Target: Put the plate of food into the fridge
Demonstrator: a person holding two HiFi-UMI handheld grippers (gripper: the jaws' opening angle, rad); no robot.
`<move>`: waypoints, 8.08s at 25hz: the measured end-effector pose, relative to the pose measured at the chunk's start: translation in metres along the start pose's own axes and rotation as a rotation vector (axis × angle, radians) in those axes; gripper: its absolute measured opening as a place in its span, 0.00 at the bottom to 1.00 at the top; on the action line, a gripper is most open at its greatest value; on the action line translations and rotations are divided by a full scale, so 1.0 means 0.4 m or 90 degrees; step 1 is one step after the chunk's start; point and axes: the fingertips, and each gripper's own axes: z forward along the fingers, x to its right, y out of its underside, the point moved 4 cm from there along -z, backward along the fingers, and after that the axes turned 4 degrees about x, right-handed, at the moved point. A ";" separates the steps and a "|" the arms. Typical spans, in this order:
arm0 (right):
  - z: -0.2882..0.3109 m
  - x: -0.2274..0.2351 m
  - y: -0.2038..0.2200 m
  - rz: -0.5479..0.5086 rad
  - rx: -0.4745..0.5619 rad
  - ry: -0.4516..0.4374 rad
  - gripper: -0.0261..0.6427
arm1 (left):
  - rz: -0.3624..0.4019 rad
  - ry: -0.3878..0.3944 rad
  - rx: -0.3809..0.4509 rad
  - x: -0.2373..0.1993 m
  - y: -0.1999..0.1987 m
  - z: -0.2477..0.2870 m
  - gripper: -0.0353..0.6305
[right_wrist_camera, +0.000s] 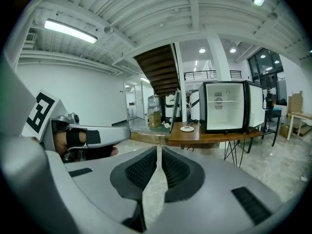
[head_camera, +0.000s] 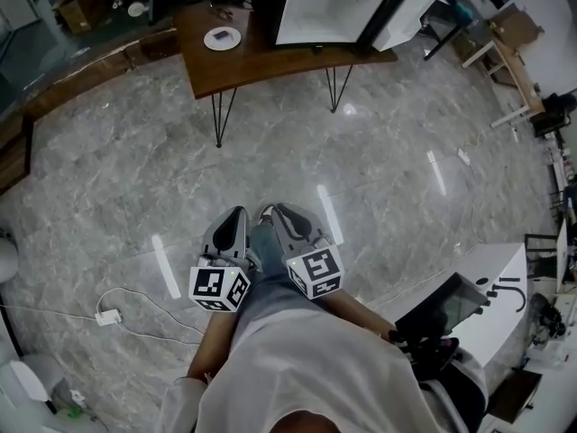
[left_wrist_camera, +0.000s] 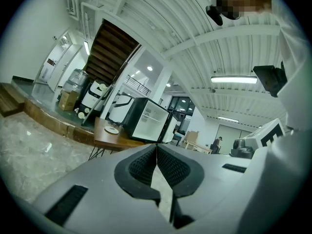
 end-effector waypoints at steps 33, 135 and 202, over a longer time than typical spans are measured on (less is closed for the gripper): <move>1.617 0.966 -0.425 0.094 -0.044 -0.035 0.07 | 0.057 -0.010 0.006 -0.898 -0.403 1.583 0.08; 2.646 1.508 -0.263 0.991 0.191 0.082 0.09 | 0.106 0.266 -0.511 -1.887 -0.249 2.759 0.08; 1.279 3.251 -0.383 0.980 0.414 0.154 0.09 | 0.106 0.631 -0.317 0.188 0.231 3.786 0.08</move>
